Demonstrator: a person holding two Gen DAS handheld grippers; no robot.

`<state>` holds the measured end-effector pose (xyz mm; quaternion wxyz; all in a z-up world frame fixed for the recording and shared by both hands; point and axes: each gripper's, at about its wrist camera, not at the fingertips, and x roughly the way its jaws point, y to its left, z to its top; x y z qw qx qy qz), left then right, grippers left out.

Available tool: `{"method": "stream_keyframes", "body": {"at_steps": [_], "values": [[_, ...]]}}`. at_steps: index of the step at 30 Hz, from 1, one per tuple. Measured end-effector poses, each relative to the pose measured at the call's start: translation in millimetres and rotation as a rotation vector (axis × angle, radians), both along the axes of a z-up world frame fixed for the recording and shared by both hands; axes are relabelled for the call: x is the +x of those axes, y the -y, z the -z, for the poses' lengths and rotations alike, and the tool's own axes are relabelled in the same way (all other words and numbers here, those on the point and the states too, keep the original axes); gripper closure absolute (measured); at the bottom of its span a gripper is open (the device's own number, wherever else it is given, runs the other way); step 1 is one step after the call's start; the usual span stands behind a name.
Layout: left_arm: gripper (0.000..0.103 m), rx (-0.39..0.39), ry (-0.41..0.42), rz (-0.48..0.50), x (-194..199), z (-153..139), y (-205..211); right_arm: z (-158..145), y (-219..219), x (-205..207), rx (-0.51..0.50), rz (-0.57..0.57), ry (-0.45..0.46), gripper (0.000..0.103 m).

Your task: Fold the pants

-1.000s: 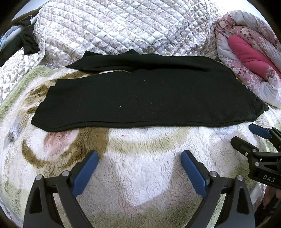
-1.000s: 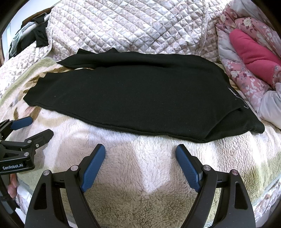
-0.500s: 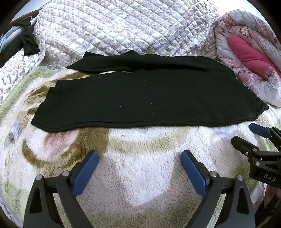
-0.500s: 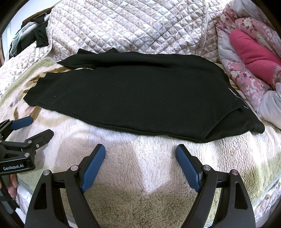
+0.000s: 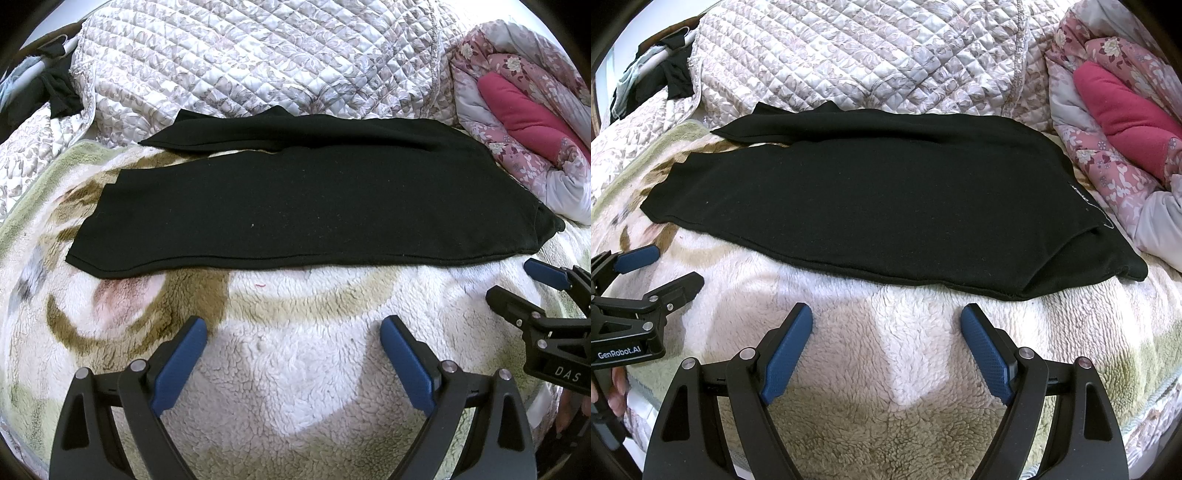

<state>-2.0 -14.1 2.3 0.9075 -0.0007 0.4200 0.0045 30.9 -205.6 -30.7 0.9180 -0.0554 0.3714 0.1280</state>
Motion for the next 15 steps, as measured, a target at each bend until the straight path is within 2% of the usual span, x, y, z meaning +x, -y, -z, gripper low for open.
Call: {"method": "stream_keyframes", "body": {"at_steps": [15], "values": [[0.006,-0.001,0.001,-0.001,-0.4,-0.1,2.2,-0.2,-0.5,0.1,-0.001,-0.002,-0.001,0.021]]}}
